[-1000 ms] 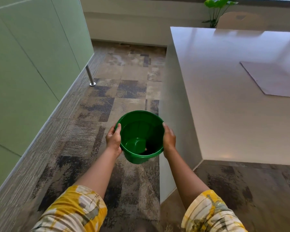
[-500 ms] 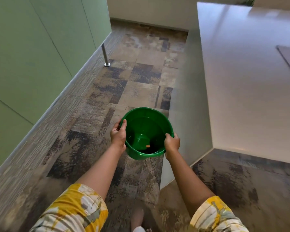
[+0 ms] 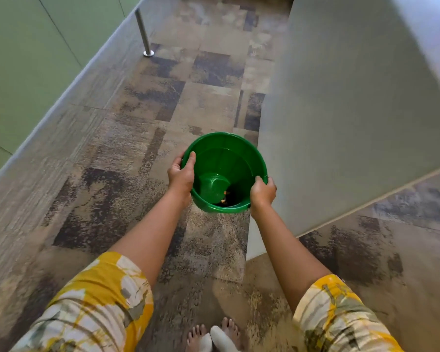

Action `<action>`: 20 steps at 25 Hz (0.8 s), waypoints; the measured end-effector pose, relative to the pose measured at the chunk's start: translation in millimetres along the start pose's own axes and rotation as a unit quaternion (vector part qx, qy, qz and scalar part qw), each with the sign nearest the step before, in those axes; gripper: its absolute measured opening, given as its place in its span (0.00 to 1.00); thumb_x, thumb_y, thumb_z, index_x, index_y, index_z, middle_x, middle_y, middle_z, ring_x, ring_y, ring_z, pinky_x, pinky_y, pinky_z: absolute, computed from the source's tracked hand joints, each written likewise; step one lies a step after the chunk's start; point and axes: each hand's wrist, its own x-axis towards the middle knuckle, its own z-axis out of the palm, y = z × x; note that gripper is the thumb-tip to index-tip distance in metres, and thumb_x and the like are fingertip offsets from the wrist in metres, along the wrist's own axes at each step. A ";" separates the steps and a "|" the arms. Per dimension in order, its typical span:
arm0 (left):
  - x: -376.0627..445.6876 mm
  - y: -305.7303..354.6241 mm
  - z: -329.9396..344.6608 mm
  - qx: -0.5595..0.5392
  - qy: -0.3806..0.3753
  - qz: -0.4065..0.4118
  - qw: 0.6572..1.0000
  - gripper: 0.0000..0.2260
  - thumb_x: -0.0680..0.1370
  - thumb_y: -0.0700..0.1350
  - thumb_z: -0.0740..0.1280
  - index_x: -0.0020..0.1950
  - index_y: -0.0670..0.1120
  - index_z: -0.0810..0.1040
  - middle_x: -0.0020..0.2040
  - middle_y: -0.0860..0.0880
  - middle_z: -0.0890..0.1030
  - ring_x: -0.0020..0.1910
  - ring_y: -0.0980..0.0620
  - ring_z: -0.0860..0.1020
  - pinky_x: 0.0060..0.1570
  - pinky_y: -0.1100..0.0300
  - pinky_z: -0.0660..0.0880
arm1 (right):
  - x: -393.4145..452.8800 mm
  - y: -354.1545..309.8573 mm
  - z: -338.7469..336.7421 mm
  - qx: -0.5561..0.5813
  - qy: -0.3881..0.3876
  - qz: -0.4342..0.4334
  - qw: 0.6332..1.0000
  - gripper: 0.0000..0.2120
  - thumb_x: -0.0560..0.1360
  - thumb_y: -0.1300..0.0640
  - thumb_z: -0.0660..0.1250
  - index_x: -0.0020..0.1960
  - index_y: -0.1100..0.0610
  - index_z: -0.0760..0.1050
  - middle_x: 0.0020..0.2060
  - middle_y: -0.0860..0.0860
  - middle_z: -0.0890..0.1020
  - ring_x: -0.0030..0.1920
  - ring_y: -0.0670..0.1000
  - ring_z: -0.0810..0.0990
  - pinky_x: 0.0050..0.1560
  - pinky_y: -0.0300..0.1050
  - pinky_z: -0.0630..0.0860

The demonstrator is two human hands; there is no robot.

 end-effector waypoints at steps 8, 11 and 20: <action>119.7 -181.6 -25.5 0.025 0.025 -0.020 0.999 0.16 0.82 0.41 0.66 0.70 0.46 0.75 0.64 0.43 0.79 0.61 0.43 0.79 0.61 0.44 0.78 | 124.0 152.5 50.8 -0.050 0.003 -0.034 0.998 0.20 0.83 0.57 0.57 0.75 0.58 0.65 0.70 0.57 0.72 0.68 0.59 0.72 0.65 0.48 0.69; 163.2 -265.1 -36.7 0.016 0.040 -0.041 0.998 0.13 0.82 0.38 0.64 0.66 0.47 0.77 0.64 0.42 0.79 0.61 0.42 0.79 0.62 0.42 0.77 | 173.3 221.7 63.8 -0.091 0.009 -0.039 0.995 0.20 0.84 0.57 0.56 0.75 0.58 0.64 0.70 0.58 0.71 0.69 0.59 0.71 0.66 0.50 0.68; 230.2 -430.1 -48.7 0.042 0.045 -0.070 0.996 0.11 0.82 0.39 0.65 0.61 0.50 0.79 0.61 0.43 0.81 0.55 0.45 0.81 0.57 0.46 0.80 | 265.0 353.4 84.8 -0.286 0.050 -0.003 0.957 0.17 0.78 0.67 0.58 0.66 0.59 0.66 0.64 0.58 0.75 0.62 0.62 0.76 0.62 0.55 0.74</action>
